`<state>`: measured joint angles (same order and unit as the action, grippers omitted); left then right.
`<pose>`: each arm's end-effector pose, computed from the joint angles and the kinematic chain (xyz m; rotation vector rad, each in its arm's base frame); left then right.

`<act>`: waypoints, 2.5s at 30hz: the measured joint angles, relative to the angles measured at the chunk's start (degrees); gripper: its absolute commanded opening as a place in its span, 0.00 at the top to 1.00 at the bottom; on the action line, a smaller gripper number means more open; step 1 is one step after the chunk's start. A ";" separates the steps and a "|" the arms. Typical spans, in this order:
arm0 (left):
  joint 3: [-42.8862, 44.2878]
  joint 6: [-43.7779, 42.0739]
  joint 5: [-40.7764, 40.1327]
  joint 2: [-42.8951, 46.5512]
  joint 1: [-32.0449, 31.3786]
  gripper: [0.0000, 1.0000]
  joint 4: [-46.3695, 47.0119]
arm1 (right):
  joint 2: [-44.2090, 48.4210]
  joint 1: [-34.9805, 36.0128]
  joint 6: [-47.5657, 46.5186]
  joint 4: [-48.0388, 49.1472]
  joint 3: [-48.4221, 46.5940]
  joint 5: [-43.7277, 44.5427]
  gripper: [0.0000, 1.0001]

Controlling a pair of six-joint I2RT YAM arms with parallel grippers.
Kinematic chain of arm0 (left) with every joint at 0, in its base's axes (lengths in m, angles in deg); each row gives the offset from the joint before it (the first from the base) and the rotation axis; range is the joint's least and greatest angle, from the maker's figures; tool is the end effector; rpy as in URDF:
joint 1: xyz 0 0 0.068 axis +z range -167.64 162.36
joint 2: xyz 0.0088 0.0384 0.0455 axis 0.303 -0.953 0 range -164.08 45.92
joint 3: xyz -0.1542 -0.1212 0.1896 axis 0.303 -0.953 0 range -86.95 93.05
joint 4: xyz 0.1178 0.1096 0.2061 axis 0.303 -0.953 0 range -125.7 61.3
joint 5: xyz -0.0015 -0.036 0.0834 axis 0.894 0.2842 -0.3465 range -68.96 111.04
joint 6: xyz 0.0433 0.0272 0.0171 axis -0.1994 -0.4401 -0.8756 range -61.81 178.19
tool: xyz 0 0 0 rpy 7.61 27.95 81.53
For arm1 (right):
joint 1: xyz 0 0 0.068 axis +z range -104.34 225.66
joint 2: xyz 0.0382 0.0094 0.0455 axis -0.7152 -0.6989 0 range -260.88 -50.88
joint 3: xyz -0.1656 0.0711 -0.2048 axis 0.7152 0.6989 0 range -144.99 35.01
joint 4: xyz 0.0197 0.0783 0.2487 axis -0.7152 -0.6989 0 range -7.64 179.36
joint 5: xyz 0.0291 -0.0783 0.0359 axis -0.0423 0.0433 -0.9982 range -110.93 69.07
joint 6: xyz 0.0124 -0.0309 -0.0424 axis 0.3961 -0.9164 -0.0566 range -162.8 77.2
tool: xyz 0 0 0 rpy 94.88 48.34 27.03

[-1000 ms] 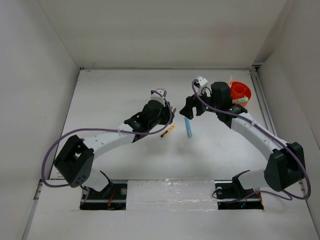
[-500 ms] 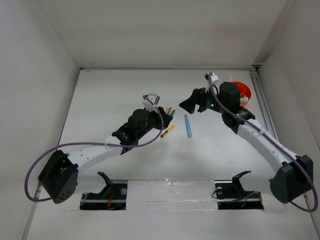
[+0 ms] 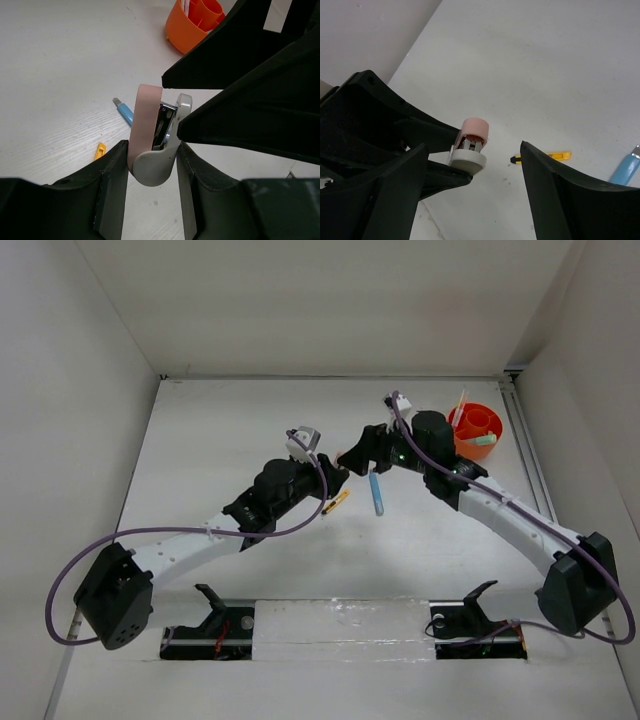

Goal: Sort the stationery into containers
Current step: Pick up the stationery from the center of the board, then place the stationery in the storage box.

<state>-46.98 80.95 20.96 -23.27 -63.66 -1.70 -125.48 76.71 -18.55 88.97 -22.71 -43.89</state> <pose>0.1937 -0.2005 0.2887 0.3397 1.6553 -0.9173 0.2531 0.1686 0.3225 -0.4089 1.9389 1.0223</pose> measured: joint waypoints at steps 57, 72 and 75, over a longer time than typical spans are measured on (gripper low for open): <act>15.80 12.76 -16.85 12.50 -0.31 0.00 -43.63 | -33.88 -44.02 -12.35 39.87 -30.67 -39.65 1.00; 15.76 12.17 -13.07 6.60 -0.31 0.00 -43.01 | -35.78 -56.96 -15.41 37.90 -30.88 -51.71 1.00; 15.76 12.04 -12.61 6.60 -0.31 0.00 -42.93 | -38.32 -57.75 -15.52 37.86 -31.39 -52.81 1.00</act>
<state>-31.22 93.00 8.35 -16.67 -63.96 -44.63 -163.80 18.96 -34.07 126.83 -54.09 -96.70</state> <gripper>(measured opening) 0.997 0.365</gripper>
